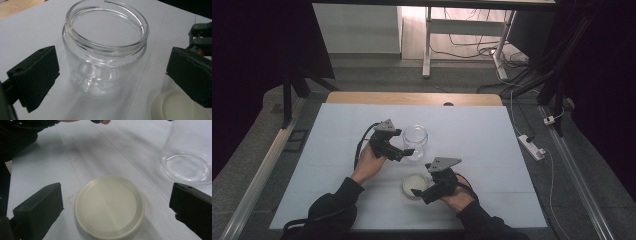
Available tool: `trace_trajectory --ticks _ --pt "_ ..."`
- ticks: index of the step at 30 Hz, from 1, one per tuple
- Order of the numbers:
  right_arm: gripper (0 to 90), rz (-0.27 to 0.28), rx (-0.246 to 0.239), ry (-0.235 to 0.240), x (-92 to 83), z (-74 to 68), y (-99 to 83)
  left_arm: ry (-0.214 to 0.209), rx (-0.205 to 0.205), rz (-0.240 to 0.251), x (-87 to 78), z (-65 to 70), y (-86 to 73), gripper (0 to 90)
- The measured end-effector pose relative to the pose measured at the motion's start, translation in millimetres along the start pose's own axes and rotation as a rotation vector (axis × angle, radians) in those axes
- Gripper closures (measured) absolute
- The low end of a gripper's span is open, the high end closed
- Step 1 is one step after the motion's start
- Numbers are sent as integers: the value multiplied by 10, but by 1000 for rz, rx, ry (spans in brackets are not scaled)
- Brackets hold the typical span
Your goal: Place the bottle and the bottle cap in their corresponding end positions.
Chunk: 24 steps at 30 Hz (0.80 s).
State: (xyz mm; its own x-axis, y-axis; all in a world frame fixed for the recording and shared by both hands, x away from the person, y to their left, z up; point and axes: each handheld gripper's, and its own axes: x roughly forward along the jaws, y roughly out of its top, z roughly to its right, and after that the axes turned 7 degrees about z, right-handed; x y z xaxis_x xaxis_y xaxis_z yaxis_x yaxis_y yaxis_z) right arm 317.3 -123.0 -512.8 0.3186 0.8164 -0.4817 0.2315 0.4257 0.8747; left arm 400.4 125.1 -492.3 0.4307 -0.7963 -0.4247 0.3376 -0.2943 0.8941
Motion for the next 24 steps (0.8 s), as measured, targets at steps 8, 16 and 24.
trace_trajectory --ticks 8,16,24 --pt "0 20 2 -15 -80 19 22 0 6 -10 -175 78 -28 0" --pt "0 27 -10 -32 -148 -9 53 -28 -16 -1 -337 201 -41 0" --pt "0 35 -7 -61 -269 -7 73 -53 -4 33 -515 333 -92 0"
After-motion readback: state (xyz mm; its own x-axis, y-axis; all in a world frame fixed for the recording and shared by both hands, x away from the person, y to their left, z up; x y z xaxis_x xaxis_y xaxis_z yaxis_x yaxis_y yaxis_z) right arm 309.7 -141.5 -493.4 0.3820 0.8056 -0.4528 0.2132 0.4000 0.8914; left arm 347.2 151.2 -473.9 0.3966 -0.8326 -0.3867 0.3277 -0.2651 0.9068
